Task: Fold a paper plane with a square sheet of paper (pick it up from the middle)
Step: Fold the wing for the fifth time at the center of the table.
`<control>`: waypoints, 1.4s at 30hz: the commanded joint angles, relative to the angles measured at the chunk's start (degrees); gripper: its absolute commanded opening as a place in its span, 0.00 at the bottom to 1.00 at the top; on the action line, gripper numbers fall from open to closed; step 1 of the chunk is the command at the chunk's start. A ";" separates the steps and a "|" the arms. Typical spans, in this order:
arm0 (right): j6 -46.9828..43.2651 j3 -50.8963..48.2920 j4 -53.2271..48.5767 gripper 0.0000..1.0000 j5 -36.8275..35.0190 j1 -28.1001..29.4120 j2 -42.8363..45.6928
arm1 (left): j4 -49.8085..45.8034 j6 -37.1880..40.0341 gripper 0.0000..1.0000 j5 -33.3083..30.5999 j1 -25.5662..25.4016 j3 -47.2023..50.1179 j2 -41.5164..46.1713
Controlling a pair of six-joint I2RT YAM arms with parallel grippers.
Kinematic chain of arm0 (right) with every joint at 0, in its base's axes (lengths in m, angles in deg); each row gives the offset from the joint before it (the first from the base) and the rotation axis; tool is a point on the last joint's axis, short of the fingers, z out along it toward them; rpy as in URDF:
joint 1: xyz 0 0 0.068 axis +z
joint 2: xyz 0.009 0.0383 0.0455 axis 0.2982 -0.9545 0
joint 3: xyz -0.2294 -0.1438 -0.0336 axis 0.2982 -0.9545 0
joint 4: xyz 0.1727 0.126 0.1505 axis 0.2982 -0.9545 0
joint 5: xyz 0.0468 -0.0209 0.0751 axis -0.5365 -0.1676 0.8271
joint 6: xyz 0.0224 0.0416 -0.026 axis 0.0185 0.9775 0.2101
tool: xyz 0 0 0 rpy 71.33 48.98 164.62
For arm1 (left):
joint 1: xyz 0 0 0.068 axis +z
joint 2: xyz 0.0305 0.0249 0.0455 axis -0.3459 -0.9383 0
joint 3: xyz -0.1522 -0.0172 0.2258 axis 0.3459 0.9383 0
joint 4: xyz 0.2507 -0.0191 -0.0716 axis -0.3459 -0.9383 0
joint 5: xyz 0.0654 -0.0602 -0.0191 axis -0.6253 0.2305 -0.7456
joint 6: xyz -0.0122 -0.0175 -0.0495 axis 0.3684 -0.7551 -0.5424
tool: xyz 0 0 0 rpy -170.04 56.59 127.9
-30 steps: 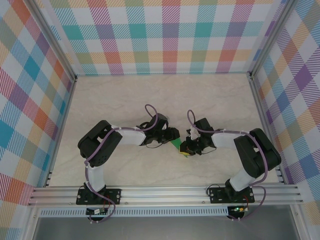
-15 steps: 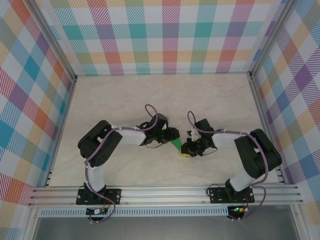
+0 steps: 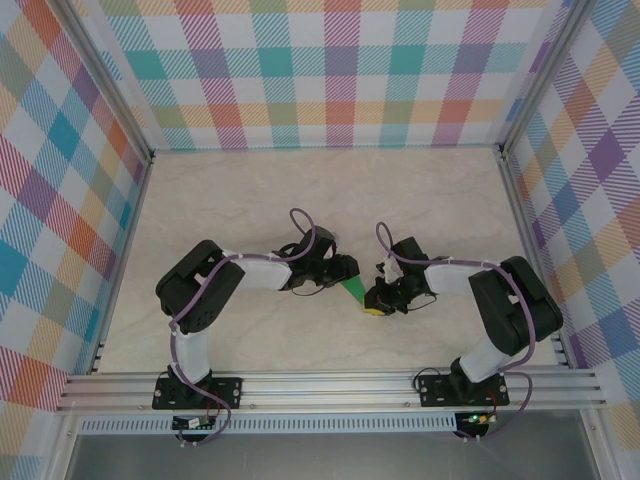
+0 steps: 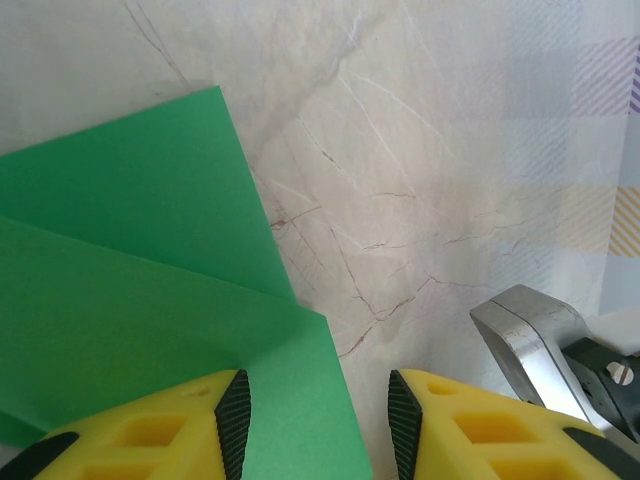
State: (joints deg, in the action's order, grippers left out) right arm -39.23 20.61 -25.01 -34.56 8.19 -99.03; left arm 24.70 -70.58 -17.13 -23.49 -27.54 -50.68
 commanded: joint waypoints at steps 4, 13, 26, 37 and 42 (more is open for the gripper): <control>-0.01 -1.56 -5.46 0.10 -5.82 0.19 6.43 | -6.68 1.84 0.43 -1.81 -0.10 1.15 -3.69; 1.76 -5.53 0.83 0.08 -4.34 -0.75 -0.69 | -6.66 1.84 0.43 -1.52 -0.13 0.97 -3.72; -1.92 -4.34 -5.41 0.10 -4.36 -1.63 9.36 | -7.41 2.73 0.43 -1.37 -0.06 0.59 -3.29; 1.73 3.10 1.48 0.14 2.78 -1.55 7.48 | -8.42 3.55 0.44 -0.91 -0.10 -0.24 -3.30; 2.50 2.87 6.44 0.14 5.08 -1.51 1.92 | -8.25 3.24 0.45 -0.47 -0.13 -0.48 -3.33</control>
State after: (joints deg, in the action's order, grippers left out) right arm -37.81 23.72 -22.15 -32.76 6.97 -93.94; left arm 22.43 -68.61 -16.69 -23.51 -28.74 -50.88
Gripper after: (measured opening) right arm 0.140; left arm 0.444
